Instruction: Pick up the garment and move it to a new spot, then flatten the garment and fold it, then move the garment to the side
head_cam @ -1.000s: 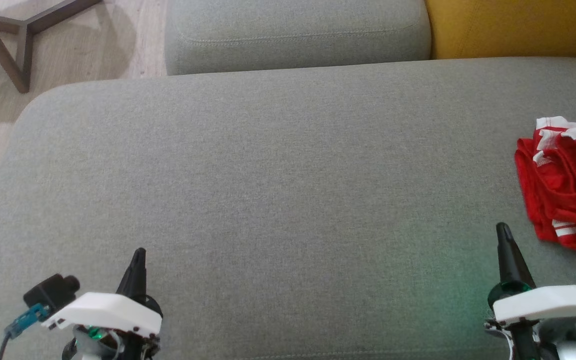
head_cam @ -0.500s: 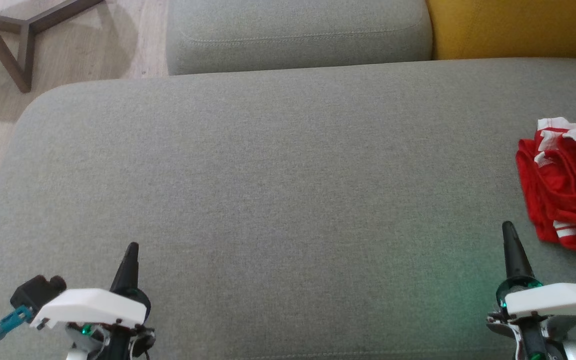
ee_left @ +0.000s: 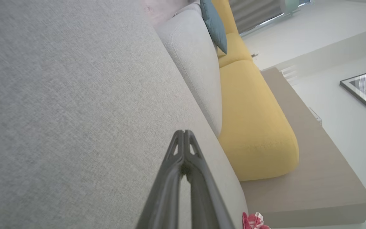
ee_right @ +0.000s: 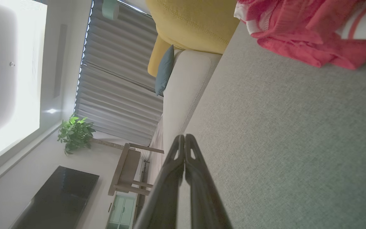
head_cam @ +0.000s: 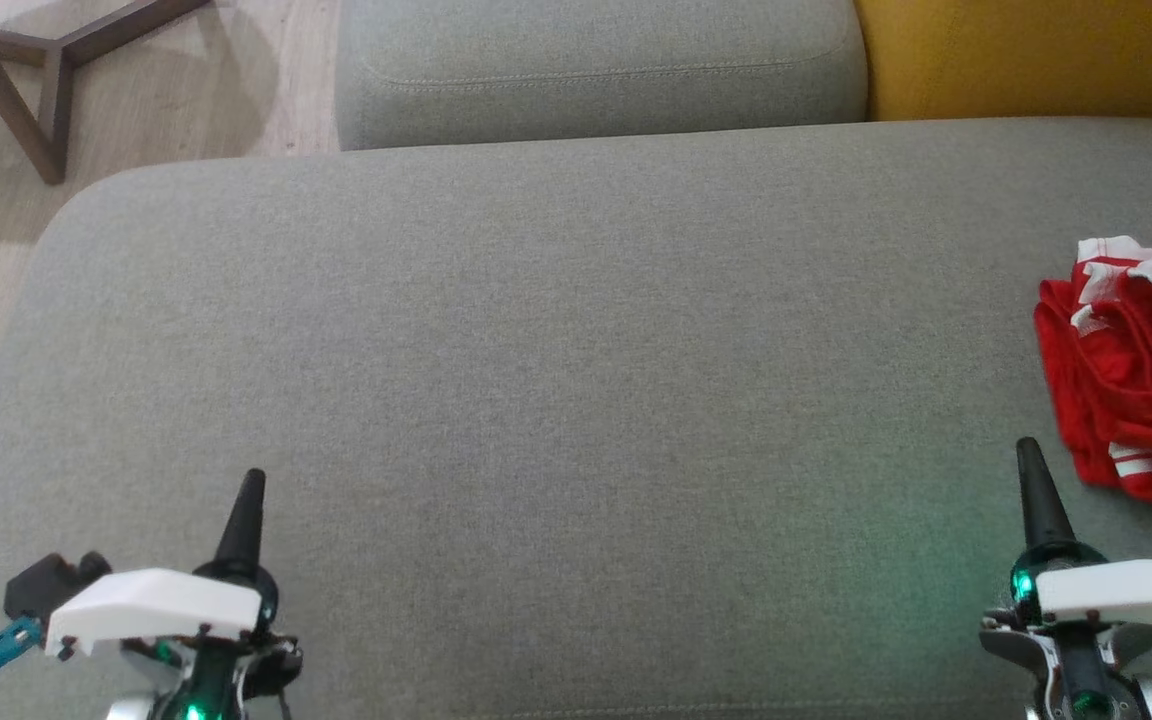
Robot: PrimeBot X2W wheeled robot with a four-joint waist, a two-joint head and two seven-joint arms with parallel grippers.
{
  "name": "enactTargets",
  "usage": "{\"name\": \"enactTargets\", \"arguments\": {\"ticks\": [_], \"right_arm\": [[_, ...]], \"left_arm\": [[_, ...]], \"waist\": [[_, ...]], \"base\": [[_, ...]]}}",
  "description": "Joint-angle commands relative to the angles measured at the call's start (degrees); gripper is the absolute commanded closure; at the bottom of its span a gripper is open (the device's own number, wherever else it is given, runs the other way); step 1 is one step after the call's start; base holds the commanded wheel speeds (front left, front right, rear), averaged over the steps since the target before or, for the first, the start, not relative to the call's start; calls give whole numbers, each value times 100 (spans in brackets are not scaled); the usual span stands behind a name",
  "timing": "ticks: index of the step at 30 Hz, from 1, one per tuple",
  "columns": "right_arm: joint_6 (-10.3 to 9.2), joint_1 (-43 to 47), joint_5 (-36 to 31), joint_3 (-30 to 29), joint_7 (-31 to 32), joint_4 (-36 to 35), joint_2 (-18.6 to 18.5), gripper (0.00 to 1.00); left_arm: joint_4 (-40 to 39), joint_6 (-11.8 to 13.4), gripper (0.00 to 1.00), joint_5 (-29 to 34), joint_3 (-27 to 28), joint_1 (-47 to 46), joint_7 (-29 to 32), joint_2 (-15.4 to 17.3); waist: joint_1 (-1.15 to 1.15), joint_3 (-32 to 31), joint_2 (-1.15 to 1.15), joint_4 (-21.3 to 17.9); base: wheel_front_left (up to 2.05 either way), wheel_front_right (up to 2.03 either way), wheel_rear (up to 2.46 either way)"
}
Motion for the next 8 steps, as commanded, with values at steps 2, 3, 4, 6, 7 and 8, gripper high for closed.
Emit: {"name": "enactTargets", "arguments": {"ticks": [2, 3, 4, 6, 7, 8], "right_arm": [[28, -350, 245, 45, 28, -144, -115, 100], [28, -360, 312, 40, 32, -133, -115, 100], [28, -371, 378, 35, 36, -121, -115, 100], [29, -392, 511, 25, 44, -97, -116, 100], [29, -402, 577, 20, 48, -85, -116, 100], [30, -413, 643, 15, 53, -73, -116, 100]], "left_arm": [[-131, -85, 100, -216, 263, -323, 60, 31], [-126, -103, 100, -280, 285, -329, 74, 23], [-120, -120, 100, -343, 307, -336, 88, 16], [-109, -155, 100, -470, 350, -349, 115, 1], [-104, -172, 100, -533, 372, -356, 129, -6], [-98, -190, 100, -597, 394, -362, 143, -13]], "waist": [[0, -1, 0, 4], [0, -1, 0, 5], [0, -1, 0, 7], [0, -2, 0, 10], [0, -2, 0, 12], [0, -2, 0, 13]], "base": [[0, 0, 0], [0, 0, 0], [0, 0, 0], [0, 0, 0], [0, 0, 0], [0, 0, 0]]}}
